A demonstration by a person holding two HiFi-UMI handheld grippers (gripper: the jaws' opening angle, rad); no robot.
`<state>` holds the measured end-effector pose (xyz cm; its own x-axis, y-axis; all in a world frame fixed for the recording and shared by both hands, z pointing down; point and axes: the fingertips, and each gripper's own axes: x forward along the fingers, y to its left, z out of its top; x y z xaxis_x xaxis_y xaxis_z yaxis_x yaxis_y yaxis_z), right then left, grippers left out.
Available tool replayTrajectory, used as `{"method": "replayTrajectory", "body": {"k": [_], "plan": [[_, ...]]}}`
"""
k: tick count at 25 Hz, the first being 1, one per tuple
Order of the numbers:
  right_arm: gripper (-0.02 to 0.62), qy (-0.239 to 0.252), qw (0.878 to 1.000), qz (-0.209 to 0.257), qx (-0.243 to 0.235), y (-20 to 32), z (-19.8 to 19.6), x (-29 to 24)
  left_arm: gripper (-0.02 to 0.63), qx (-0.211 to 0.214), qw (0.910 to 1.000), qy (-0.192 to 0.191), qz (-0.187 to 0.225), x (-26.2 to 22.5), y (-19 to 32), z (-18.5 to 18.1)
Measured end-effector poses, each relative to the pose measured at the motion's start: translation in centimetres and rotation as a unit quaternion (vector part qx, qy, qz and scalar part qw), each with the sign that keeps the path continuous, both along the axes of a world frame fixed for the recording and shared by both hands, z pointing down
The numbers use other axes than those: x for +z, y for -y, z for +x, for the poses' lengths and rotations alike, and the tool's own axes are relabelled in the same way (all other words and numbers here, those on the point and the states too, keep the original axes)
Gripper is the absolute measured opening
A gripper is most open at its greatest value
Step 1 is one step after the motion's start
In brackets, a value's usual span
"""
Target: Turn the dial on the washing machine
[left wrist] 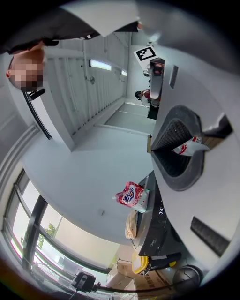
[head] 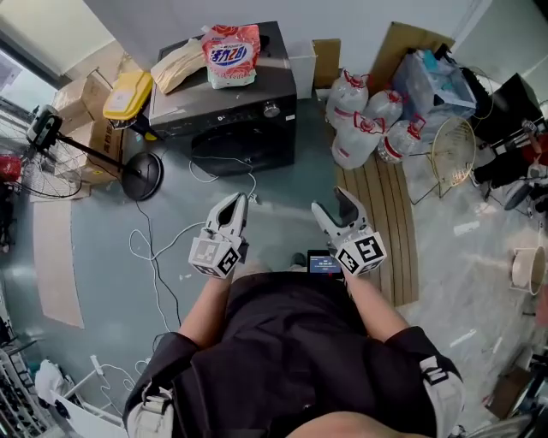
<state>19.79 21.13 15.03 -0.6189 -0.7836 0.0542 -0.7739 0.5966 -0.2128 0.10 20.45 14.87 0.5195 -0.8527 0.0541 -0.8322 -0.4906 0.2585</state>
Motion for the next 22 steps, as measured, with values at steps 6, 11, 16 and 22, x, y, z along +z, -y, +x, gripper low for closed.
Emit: {"method": "replayTrajectory", "body": {"k": [6,11,16,22], "plan": [[0.265,-0.003,1.000,-0.009,-0.030,4.9,-2.5,1.4,-0.006,-0.025,0.9997,0.002,-0.002,1.2,3.6,-1.7],[0.265,-0.019,0.999,-0.014,-0.041,10.6,-6.2,2.6,-0.006,-0.032,0.9994,-0.009,-0.006,2.8,8.9,-4.5],[0.265,-0.040,0.999,-0.020,-0.025,17.0,-9.7,3.8,-0.006,-0.006,0.9999,0.009,0.002,4.0,14.3,-6.5],[0.265,-0.068,0.998,-0.006,-0.008,23.4,-13.1,4.6,-0.006,0.042,0.9988,0.012,0.022,5.0,20.4,-7.3]]}}
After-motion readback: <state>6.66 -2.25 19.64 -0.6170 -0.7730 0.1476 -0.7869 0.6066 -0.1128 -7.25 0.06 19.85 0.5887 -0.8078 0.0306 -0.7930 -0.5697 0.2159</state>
